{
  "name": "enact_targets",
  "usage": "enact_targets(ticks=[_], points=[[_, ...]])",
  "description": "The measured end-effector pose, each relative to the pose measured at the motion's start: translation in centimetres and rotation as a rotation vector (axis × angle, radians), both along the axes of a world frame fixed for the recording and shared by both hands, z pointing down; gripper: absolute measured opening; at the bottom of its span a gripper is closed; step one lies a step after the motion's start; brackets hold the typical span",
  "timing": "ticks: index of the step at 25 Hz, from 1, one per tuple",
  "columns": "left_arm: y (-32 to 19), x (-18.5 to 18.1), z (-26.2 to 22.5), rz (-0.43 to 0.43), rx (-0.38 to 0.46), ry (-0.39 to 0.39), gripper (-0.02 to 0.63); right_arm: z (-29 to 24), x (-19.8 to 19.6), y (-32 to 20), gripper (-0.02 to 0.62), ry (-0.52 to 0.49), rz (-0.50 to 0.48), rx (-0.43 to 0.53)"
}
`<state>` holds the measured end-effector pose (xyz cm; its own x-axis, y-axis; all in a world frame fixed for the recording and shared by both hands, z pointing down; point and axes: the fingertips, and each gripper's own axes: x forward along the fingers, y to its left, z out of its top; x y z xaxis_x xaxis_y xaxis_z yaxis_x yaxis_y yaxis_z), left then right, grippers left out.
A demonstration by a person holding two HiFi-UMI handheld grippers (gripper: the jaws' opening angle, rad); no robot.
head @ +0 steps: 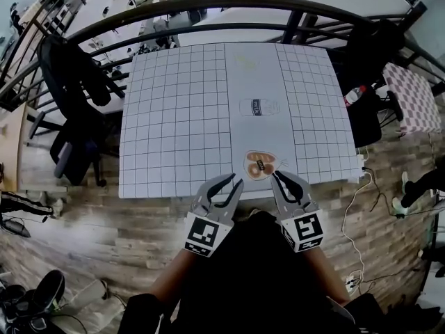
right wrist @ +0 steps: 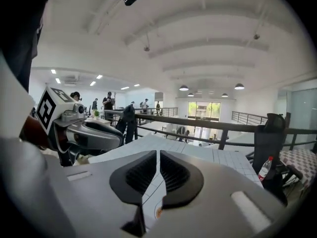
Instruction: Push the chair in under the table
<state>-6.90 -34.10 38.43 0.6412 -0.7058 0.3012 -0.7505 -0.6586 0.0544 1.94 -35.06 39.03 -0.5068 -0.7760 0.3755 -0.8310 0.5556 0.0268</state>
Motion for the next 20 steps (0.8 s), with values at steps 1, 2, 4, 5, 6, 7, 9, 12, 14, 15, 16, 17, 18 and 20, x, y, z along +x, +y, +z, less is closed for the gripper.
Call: enact_targets(ticks=[1,2,4,5,6,7,9,12,14,15,16,17,18,20], points=[[0.0,0.2,-0.7,0.001,0.011,0.014,0.062,-0.6,0.0,-0.1,0.010,-0.015,0.009,0.009],[-0.1,0.3,-1.3,0.000,0.023,0.023,0.054,-1.0,0.0,-0.2,0.000,-0.033,0.013,0.014],[-0.2,0.2,-2.4,-0.019,0.053,0.033,0.014,-1.5,-0.3,-0.3,-0.002,-0.068,0.016,0.020],[-0.3,-0.1,-2.9,-0.039,0.069,0.041,0.011,-1.8,-0.5,-0.3,-0.002,-0.083,0.018,0.033],[-0.5,-0.3,-3.5,-0.063,0.083,0.058,0.011,-2.4,-0.5,-0.3,-0.002,-0.096,0.025,0.057],[-0.6,-0.7,-4.1,-0.089,0.095,0.080,0.011,-3.3,-0.5,-0.4,-0.002,-0.109,0.035,0.091],[-0.7,-1.3,-4.9,-0.127,0.108,0.109,0.011,-5.1,-0.3,-0.4,-0.002,-0.133,0.057,0.162],[-0.5,-1.8,-5.3,-0.148,0.128,0.118,0.009,-6.7,0.2,-0.7,-0.002,-0.157,0.086,0.224],[-0.3,-1.9,-5.6,-0.158,0.142,0.114,0.009,-7.5,0.5,-0.8,-0.003,-0.180,0.099,0.261],[-0.2,-2.0,-5.7,-0.165,0.145,0.114,0.009,-7.9,0.6,-0.7,-0.003,-0.190,0.103,0.281],[-0.1,-2.1,-5.8,-0.170,0.148,0.114,0.009,-8.2,0.7,-0.6,-0.003,-0.195,0.105,0.298],[-0.1,-2.1,-5.9,-0.173,0.150,0.116,0.009,-8.5,0.7,-0.5,-0.003,-0.197,0.105,0.310],[0.0,-2.2,-5.9,-0.175,0.152,0.116,0.009,-8.6,0.6,-0.5,-0.003,-0.197,0.104,0.316],[0.2,-2.4,-5.9,-0.181,0.156,0.110,0.009,-8.8,0.4,-0.3,-0.003,-0.198,0.099,0.321]])
